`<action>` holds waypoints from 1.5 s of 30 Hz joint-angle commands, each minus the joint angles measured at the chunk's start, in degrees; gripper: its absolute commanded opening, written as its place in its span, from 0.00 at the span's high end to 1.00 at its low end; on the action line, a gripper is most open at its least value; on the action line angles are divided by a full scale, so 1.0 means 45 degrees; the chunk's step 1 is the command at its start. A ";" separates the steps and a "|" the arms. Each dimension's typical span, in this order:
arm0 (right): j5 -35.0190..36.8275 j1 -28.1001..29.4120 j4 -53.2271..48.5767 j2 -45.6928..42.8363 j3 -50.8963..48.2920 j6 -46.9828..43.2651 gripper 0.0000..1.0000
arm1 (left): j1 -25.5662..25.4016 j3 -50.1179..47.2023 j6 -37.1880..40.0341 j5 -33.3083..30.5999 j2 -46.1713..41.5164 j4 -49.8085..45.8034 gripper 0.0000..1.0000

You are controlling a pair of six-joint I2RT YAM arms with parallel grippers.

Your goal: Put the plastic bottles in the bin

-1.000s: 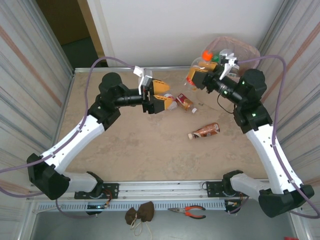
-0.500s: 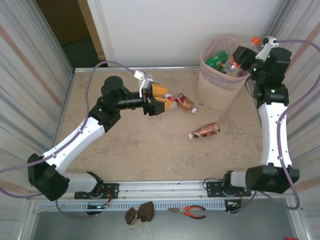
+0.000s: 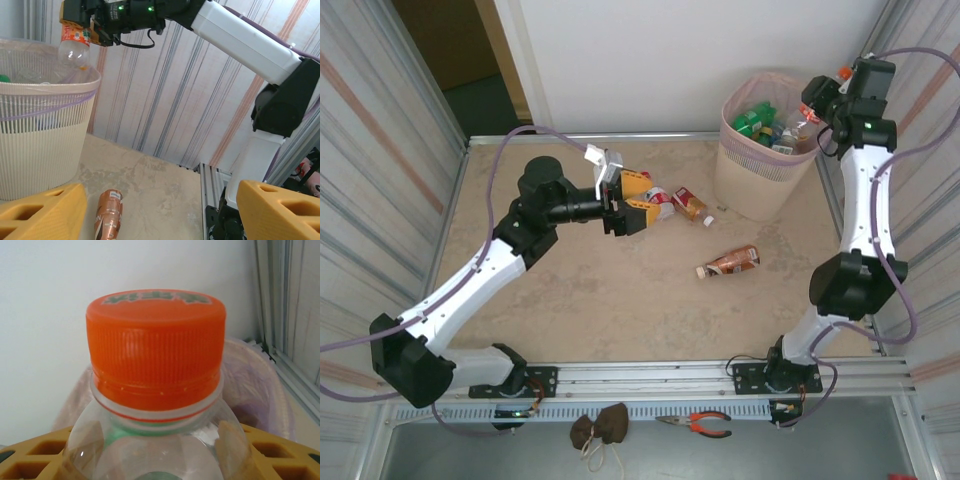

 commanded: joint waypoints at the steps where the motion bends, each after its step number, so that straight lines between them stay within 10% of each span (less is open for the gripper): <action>1: 0.1187 0.0420 -0.1463 0.0669 0.0888 -0.0331 0.73 | 0.0122 -0.0162 0.0409 -0.0138 -0.0574 -0.0183 0.21; 16: 0.4030 0.1645 -0.2965 0.1736 0.0691 -0.0935 0.63 | 0.0611 -0.0498 0.0434 -0.0109 -0.0923 -0.0360 0.21; 30: 0.4365 0.1795 -0.2812 0.0596 0.0567 -0.1025 0.27 | 0.0884 -0.1004 0.0341 -0.0132 -0.1246 -0.0167 0.20; 45: 0.3813 0.1861 -0.1989 -0.0473 0.0635 -0.1670 0.23 | 0.1041 -0.0865 0.0357 -0.0246 -0.1273 -0.0866 0.20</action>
